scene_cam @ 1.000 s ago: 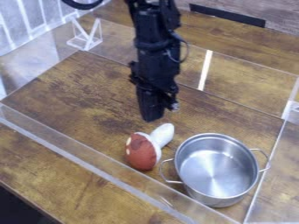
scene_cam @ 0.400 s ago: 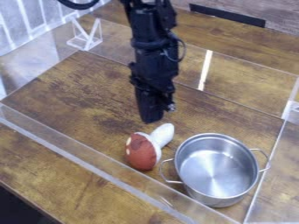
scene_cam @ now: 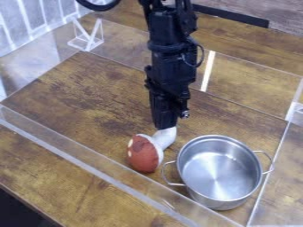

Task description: Remove the mushroom from the silver pot and put it on the table

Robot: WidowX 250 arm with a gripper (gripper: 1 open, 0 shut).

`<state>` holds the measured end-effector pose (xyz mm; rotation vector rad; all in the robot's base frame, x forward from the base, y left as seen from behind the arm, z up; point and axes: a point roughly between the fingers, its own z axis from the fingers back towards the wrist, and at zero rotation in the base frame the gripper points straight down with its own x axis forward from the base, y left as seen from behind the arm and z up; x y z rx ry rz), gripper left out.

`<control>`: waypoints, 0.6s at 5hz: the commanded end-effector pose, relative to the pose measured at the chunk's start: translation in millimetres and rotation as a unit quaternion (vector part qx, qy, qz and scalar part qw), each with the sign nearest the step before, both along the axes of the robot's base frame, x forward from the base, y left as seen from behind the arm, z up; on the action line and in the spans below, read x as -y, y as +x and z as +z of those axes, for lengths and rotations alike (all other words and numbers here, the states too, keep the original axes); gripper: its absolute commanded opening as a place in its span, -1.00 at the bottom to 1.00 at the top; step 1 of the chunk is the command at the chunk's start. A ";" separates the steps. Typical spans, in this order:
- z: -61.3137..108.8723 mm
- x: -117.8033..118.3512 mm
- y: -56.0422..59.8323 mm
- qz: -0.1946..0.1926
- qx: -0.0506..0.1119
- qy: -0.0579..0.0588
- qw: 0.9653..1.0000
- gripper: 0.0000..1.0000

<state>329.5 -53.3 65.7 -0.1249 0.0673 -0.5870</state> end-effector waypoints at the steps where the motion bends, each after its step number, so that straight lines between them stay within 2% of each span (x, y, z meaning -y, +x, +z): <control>1: 23.2 -12.0 9.4 0.006 0.032 -0.008 0.999 -1.00; 2: 18.3 -19.0 7.6 0.022 0.036 -0.013 0.999 1.00; 3: 11.4 -23.1 5.8 0.031 0.030 -0.020 0.999 -1.00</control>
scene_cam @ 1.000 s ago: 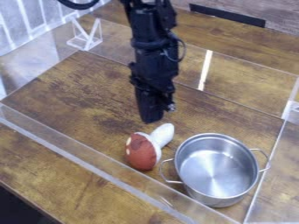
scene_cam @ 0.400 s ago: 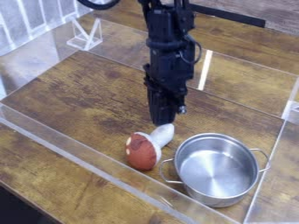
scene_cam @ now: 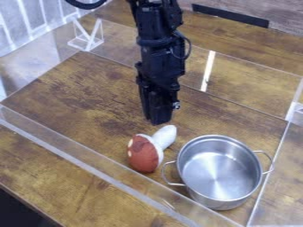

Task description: Remove the mushroom from the silver pot and put it on the table

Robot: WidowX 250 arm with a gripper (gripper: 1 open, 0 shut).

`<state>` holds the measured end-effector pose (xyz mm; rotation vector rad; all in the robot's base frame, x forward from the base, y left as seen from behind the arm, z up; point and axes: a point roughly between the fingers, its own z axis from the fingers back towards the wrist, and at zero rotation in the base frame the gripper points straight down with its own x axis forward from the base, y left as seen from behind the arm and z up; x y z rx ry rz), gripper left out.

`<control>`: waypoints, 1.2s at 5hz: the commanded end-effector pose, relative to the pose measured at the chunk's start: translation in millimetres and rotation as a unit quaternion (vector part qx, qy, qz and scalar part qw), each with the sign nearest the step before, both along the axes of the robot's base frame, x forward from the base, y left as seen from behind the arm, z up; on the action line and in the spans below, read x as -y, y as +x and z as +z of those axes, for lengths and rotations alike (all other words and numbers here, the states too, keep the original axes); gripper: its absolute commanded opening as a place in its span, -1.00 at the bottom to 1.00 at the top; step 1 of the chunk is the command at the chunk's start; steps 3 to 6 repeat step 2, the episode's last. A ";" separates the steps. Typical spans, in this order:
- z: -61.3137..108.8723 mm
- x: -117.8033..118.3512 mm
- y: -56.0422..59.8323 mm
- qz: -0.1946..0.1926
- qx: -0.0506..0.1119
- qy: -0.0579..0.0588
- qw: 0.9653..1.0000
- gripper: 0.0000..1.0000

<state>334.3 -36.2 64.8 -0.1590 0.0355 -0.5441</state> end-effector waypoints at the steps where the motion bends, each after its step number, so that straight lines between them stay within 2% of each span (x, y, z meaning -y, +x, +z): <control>1: 7.6 -12.6 0.0 0.018 0.013 0.006 1.000 -1.00; 2: 5.9 -16.1 -3.2 0.036 -0.001 0.011 0.999 -1.00; 6: 5.9 -16.1 -3.2 0.036 -0.001 0.011 0.999 -1.00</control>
